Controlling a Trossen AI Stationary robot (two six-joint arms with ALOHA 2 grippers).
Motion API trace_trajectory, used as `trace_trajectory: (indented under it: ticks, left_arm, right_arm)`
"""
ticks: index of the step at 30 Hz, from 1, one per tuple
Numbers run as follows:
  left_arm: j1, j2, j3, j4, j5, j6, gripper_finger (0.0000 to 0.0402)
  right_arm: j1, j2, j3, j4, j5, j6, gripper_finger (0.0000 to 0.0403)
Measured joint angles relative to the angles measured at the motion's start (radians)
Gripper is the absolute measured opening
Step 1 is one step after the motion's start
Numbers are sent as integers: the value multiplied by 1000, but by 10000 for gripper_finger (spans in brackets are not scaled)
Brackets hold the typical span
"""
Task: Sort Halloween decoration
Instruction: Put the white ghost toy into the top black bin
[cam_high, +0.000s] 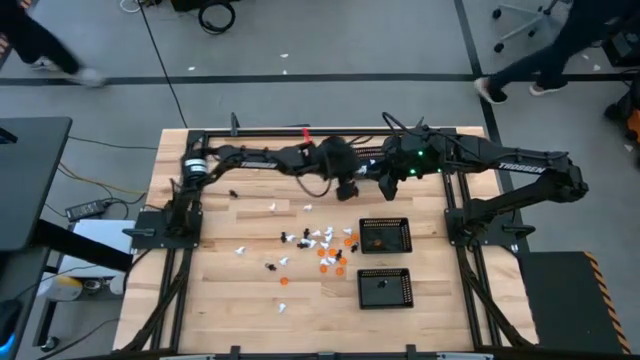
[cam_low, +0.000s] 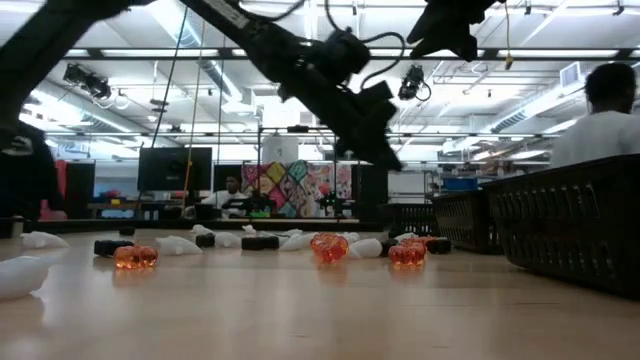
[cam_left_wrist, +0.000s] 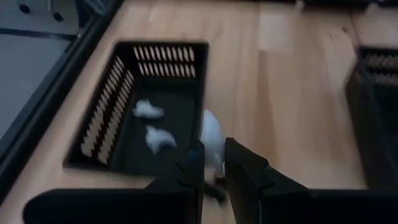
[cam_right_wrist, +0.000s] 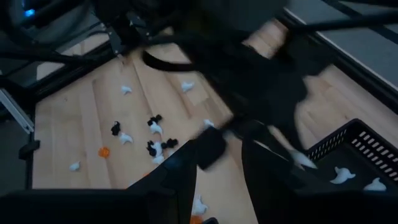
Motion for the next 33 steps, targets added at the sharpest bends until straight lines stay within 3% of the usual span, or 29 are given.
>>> trace_trajectory:
  ticks: [7, 13, 19, 28, 33]
  left_arm:
    - [36, 175, 277, -196, 38, 3, 57]
    - [44, 285, 419, -287, -20, -22, 57]
    - [47, 311, 437, -338, -94, -54, 67]
    - [46, 310, 437, -312, -78, -54, 151]
    - [41, 284, 437, -338, -75, -54, 169]
  right_arm:
    - [4, -43, 0, -1, 50, 8, 132]
    - [18, -84, 0, -1, 87, 11, 132]
    - [45, -100, 0, 0, 132, 11, 132]
    - [61, -97, 0, 0, 154, 11, 132]
    - [61, -97, 0, -1, 156, 6, 132]
